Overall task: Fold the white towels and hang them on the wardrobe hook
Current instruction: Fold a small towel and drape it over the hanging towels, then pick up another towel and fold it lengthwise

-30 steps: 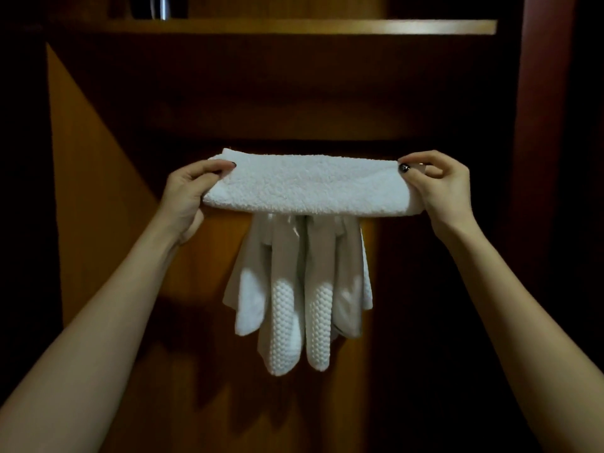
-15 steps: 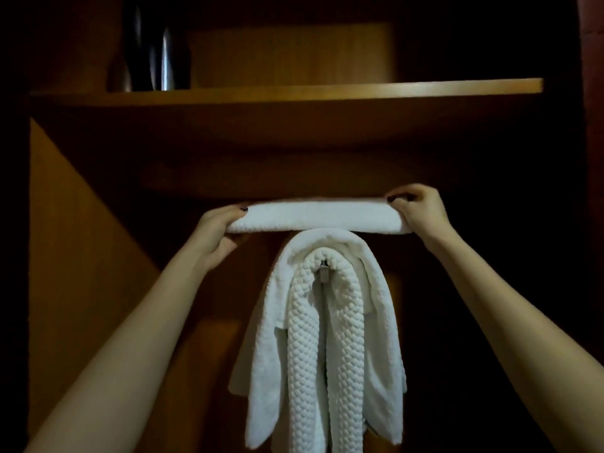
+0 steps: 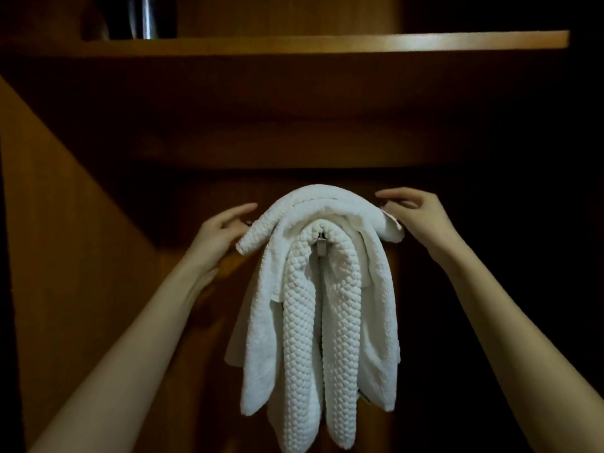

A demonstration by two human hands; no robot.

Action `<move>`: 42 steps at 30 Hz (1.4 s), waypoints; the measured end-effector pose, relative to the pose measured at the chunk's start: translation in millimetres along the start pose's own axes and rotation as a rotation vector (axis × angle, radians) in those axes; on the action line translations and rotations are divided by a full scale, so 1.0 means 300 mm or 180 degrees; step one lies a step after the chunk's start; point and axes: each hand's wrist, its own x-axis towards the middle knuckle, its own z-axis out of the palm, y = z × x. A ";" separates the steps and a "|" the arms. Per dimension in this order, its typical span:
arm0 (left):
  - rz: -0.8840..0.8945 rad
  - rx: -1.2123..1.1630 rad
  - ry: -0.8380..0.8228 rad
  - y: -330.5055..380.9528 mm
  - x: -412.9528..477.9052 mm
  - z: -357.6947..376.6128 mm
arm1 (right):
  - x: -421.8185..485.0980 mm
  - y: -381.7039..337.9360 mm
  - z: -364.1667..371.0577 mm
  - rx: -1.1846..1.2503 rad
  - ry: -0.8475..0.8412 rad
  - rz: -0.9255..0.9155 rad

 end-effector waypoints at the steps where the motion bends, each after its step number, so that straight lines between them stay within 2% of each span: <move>1: 0.0242 0.0088 0.0034 0.020 0.013 0.005 | -0.003 -0.026 -0.003 0.0021 -0.0021 -0.0108; 4: 0.0719 0.0586 -0.0458 0.110 0.018 0.059 | -0.024 -0.067 0.020 -0.0224 -0.0280 -0.0261; 6: 0.0818 0.1030 -0.0749 0.122 0.022 0.097 | -0.041 -0.069 0.032 -0.0406 -0.0440 -0.0330; 10: 0.0741 0.0866 -0.0815 0.074 0.009 0.128 | -0.086 -0.051 0.048 -0.0366 -0.0415 -0.0337; 15: 0.1067 0.1051 -0.0579 0.041 -0.042 0.175 | -0.165 -0.026 0.082 -0.0580 -0.0527 -0.0516; 20: 0.1326 0.1307 0.0307 -0.048 -0.190 0.242 | -0.361 0.019 0.065 -0.0454 -0.0295 -0.0168; 23: 0.1346 0.1448 0.0448 -0.161 -0.389 0.296 | -0.540 0.078 0.087 -0.0593 -0.0418 -0.0050; 30: 0.0363 0.2705 -0.0334 -0.486 -0.976 0.228 | -1.065 0.215 0.263 -0.0896 -0.1649 0.0520; 36: -0.0986 0.3232 -0.0691 -0.675 -1.576 0.077 | -1.588 0.231 0.421 -0.1165 -0.2955 0.1114; 39: -0.1847 0.3440 -0.0774 -0.724 -1.894 0.008 | -1.827 0.203 0.474 -0.1603 -0.3599 0.1004; 42: -0.2403 0.3481 -0.0781 -0.706 -2.246 -0.027 | -2.076 0.149 0.516 -0.1724 -0.4172 0.0892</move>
